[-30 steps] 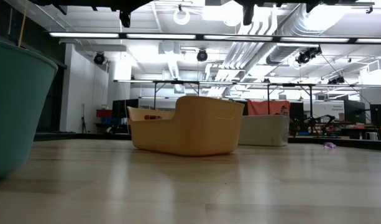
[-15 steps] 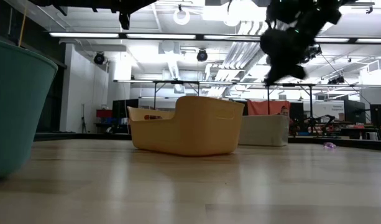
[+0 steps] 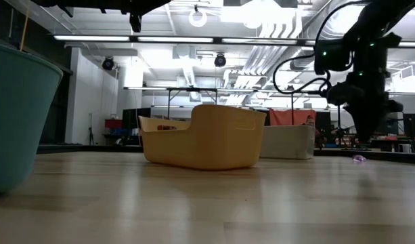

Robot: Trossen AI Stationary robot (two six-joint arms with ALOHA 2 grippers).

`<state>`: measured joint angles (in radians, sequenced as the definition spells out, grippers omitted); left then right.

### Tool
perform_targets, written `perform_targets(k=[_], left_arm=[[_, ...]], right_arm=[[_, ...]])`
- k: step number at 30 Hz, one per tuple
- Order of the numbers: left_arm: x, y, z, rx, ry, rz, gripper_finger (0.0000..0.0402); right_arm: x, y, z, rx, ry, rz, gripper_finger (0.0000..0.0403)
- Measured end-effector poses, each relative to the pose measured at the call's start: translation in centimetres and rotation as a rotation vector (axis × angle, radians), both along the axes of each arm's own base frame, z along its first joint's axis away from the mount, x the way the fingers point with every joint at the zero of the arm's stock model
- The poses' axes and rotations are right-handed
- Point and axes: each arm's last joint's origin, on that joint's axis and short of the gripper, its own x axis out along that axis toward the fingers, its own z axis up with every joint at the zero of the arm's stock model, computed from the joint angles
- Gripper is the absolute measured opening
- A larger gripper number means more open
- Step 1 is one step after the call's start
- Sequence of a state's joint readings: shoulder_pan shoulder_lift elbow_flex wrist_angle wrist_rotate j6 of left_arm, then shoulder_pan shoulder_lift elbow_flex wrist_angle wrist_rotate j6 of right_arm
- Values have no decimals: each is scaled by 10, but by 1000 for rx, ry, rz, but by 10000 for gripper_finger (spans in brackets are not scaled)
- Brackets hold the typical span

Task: Sort Halloween decoration
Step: Put the purple witch hat toy into the white bin

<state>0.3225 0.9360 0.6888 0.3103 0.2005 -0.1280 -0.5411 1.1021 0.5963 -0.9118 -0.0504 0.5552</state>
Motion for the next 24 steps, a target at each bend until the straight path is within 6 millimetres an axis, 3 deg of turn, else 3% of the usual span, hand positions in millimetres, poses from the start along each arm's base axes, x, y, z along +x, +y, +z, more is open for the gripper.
perform_targets(k=[5, 9, 17, 24], left_arm=[[0, 0, 0, -2, 0, 0, 0], [0, 0, 0, -23, -3, -1, 0], [0, 0, 0, -26, -3, 0, 0], [0, 0, 0, -27, -4, -1, 0]], right_arm=[[-2, -30, 5, -19, 31, 44, 1], [-4, -48, -2, 11, 143, 93, 19], [1, -63, -27, 90, 216, 91, 118], [10, -73, -18, 40, 195, 145, 146]])
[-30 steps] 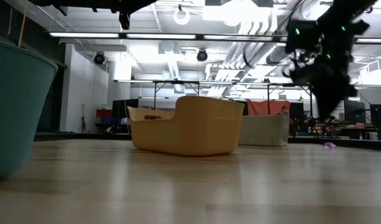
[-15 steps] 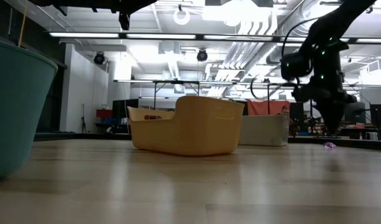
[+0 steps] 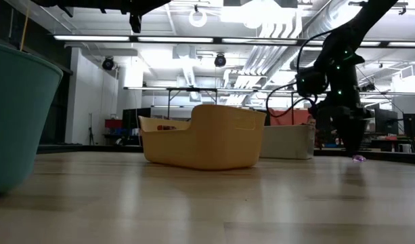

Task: Sort Halloween decoration
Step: Put the purple witch hat toy into the white bin

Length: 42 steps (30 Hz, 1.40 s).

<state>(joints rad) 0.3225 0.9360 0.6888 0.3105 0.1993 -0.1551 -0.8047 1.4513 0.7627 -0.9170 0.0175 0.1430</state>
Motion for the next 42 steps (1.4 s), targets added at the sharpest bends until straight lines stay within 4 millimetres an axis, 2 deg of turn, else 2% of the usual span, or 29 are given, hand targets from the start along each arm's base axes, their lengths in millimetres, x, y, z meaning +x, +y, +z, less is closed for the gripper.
perform_targets(k=[4, 10, 19, 29, 42], left_arm=[[0, 0, 0, 0, 0, 0, 0], [0, 0, 0, 0, 0, 0, 0], [0, 0, 0, -4, -1, 0, 0], [0, 0, 0, -24, -3, -1, 0], [0, 0, 0, -27, -3, -1, 0]], right_arm=[[2, -3, 4, -19, -5, 67, 145], [0, 0, -1, 18, -8, 170, 142], [4, -5, -18, 37, 30, 158, 141], [4, -5, -18, 53, 16, 145, 141], [11, -11, -8, 36, 3, 308, 141]])
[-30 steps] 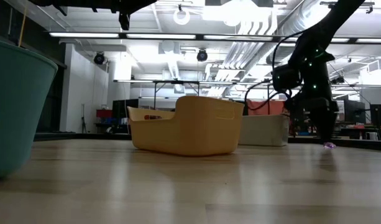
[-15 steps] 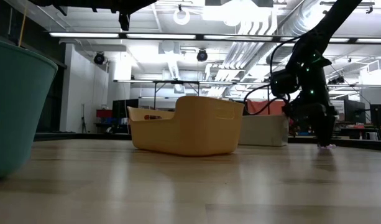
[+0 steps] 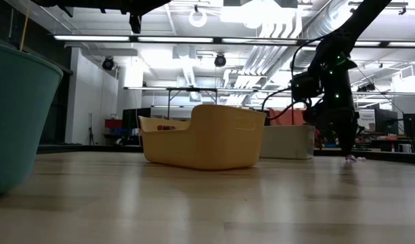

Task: Sort Halloween decoration
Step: Put the purple witch hat toy into the white bin

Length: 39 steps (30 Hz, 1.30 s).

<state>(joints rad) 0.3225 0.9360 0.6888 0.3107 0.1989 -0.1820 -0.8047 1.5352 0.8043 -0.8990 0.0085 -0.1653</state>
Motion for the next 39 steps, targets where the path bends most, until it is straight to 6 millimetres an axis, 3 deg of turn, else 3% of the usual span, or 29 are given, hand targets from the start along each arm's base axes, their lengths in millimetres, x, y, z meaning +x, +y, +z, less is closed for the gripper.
perform_targets(k=[9, 16, 28, 39], left_arm=[[0, 0, 0, -28, -4, -2, 0], [0, 0, 0, -43, -6, -3, 0], [0, 0, 0, -43, -6, -3, 0], [0, 0, 0, -43, -5, -3, 0]], right_arm=[[2, -2, -17, 64, 56, 15, 141], [3, -3, -18, 62, 62, -7, 136], [2, -2, -18, 66, 78, -32, 28], [-2, 2, -11, 65, 79, -33, 0]])
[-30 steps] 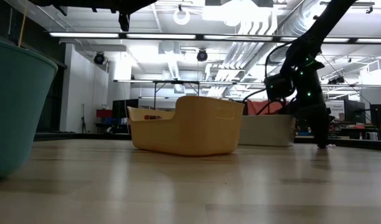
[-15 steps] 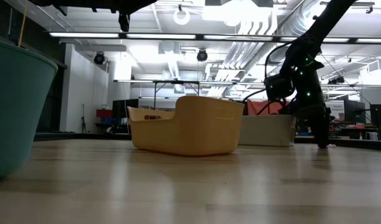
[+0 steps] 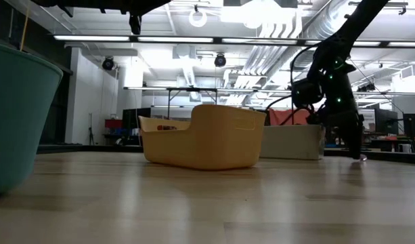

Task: Sort Halloween decoration
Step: Put the purple witch hat toy into the white bin

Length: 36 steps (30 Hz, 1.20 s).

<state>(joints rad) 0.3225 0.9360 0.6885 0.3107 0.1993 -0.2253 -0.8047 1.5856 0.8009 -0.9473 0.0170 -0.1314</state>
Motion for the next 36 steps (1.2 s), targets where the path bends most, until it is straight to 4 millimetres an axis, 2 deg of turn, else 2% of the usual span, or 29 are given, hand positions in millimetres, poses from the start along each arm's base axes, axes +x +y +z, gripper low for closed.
perform_targets(k=[13, 22, 25, 29, 36], left_arm=[[-1, 0, -1, 9, 17, 1, 0], [-15, 0, 10, 101, -29, 32, 0], [-18, 2, 11, 104, -36, 48, 0], [-21, 5, 12, 103, -32, 64, 0], [-21, 5, 7, 80, 9, 64, 0]], right_arm=[[-4, 4, 3, 31, 28, -47, 0], [-12, 14, 34, -24, -76, -101, 0], [-15, 20, 48, -30, -157, -147, 0], [-13, 30, 68, -38, -353, -176, 0], [11, 55, 101, -38, -736, -143, 0]])
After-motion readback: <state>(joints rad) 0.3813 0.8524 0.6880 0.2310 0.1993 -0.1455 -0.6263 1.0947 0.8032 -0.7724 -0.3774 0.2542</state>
